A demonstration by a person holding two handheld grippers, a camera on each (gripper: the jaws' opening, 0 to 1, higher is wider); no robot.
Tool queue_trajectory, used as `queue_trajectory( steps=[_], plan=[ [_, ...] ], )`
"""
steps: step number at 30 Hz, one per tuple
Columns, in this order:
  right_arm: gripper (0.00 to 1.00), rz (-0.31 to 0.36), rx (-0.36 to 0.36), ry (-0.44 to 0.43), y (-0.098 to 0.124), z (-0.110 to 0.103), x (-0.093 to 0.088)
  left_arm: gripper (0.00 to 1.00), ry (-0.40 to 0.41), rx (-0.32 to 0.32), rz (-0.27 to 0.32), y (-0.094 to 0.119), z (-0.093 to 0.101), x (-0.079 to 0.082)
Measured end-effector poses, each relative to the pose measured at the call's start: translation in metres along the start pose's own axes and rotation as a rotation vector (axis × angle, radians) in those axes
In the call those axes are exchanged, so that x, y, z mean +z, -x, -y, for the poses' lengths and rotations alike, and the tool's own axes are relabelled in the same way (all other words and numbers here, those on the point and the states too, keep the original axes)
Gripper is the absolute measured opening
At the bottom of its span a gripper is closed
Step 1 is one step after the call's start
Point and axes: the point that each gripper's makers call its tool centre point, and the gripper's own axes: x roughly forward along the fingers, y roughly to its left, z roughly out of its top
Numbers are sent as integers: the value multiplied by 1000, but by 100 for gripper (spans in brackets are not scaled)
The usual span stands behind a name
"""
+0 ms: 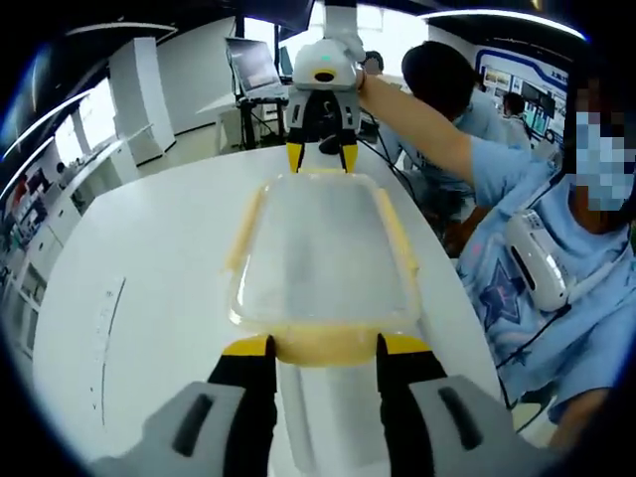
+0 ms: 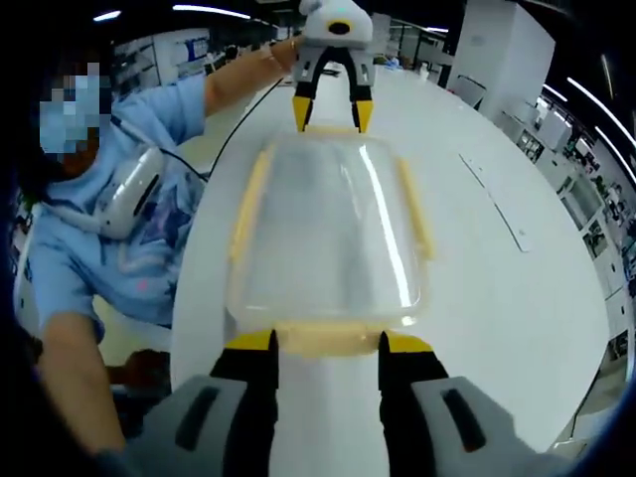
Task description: Snap each plastic latch of the storage box into its locked position after aligning the lid with the box until every specified latch is closed and the lid sits flush.
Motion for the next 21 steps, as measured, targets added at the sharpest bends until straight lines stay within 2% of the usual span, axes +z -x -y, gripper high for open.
queue_trajectory(
  steps=[8, 21],
  plan=[
    [39, 21, 37, 25, -18, 0, 17, 39, 36, 17, 0, 10, 6, -23],
    [39, 32, 66, 60, -29, -2, 39, 39, 54, 31, 13, 25, 17, -42]
  ],
)
